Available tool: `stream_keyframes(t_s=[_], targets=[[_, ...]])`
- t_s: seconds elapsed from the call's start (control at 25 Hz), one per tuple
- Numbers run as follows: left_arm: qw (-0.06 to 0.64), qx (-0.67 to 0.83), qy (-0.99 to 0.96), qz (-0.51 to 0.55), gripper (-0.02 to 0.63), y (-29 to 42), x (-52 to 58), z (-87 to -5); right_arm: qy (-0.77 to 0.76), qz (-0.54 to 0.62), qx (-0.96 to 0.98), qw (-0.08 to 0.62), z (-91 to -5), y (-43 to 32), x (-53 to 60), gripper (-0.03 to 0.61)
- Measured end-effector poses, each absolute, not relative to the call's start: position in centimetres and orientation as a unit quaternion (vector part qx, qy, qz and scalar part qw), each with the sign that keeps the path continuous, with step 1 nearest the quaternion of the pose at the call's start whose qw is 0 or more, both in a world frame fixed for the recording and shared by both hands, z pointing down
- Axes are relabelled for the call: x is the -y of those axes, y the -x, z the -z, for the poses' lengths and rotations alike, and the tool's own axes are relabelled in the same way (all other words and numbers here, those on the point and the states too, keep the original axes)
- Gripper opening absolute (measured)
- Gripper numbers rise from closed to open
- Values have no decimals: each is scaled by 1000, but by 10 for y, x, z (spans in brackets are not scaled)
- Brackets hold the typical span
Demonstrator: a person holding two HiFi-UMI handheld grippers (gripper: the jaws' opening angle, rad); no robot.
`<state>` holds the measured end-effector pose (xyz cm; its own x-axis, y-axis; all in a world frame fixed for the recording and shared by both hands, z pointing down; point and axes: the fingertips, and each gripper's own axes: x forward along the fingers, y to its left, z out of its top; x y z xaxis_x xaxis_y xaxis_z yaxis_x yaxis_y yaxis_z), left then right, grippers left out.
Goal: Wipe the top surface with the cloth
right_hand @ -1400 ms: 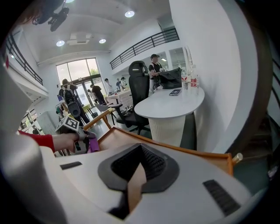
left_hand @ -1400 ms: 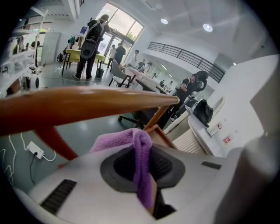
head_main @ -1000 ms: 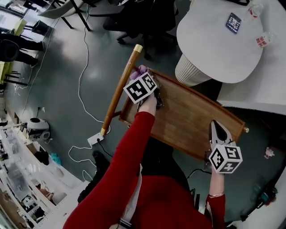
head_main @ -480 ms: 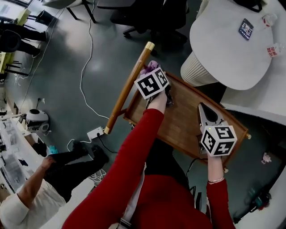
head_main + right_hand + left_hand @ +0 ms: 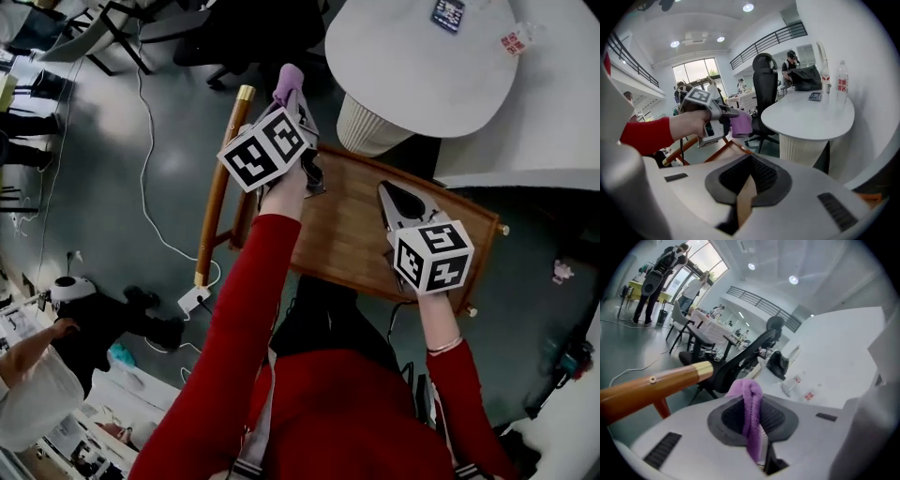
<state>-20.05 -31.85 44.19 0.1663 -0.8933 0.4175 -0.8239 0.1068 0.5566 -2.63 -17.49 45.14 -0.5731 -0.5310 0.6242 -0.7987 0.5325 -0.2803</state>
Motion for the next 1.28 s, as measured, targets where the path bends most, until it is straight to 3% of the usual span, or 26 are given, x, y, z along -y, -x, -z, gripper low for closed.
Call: stream_keyframes(t_s=[0.2,0.56,0.76,1.28], targets=[[311,540,-776,93,51,147,267,-362,-452,-269,828,196,-417,-20,165,5],[97,404,-909,-24,49,38,136,-297,-541,-254,795,101,-372,-99,103,5],[41,327,-943,-47,49,-14,59,-294,-557,-240,793,60,-352,-111,56,5],[50,286,-952,-98,49,-35,30,-333,-588,-166,791,27,-329,-124,10,5]])
